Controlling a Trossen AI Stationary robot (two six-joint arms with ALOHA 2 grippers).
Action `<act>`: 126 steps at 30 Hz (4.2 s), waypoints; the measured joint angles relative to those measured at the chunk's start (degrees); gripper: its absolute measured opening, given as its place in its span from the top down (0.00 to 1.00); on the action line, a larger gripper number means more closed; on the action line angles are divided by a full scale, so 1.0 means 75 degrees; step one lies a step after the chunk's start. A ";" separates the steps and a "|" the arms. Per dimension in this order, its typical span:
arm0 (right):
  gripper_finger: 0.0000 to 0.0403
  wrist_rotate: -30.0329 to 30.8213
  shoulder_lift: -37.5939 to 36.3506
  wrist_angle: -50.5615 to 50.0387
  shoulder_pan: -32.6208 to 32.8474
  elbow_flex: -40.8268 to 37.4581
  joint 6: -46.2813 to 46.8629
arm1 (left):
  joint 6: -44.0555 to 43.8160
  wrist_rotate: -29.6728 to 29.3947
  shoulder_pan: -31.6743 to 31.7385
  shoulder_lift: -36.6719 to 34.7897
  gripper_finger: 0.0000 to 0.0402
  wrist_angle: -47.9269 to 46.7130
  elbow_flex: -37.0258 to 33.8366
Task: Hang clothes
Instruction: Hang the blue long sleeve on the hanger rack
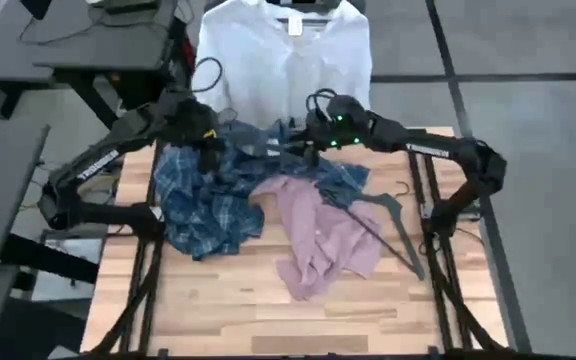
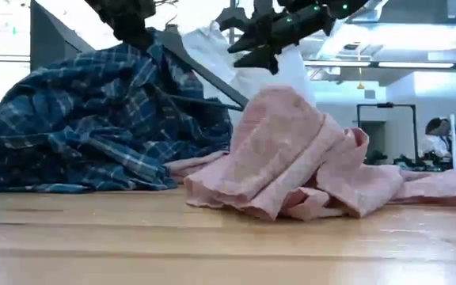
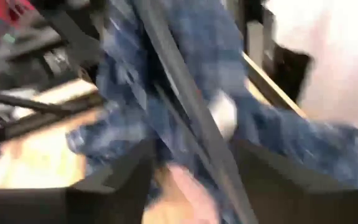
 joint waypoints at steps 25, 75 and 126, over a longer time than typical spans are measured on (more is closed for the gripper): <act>0.42 0.1509 0.1485 0.6744 0.0946 -0.2910 0.3091 | -0.0939 -0.0366 -0.0013 -0.0579 0.91 0.0083 0.0747; 0.86 0.3115 0.2428 0.5160 0.0962 -0.0985 0.4751 | -0.0633 -0.0294 0.0278 -0.0250 0.91 0.0289 0.0753; 1.00 0.1298 -0.0358 0.3800 0.0285 0.0026 0.2757 | -0.0656 -0.2058 0.0462 0.0290 0.92 -0.0594 0.0767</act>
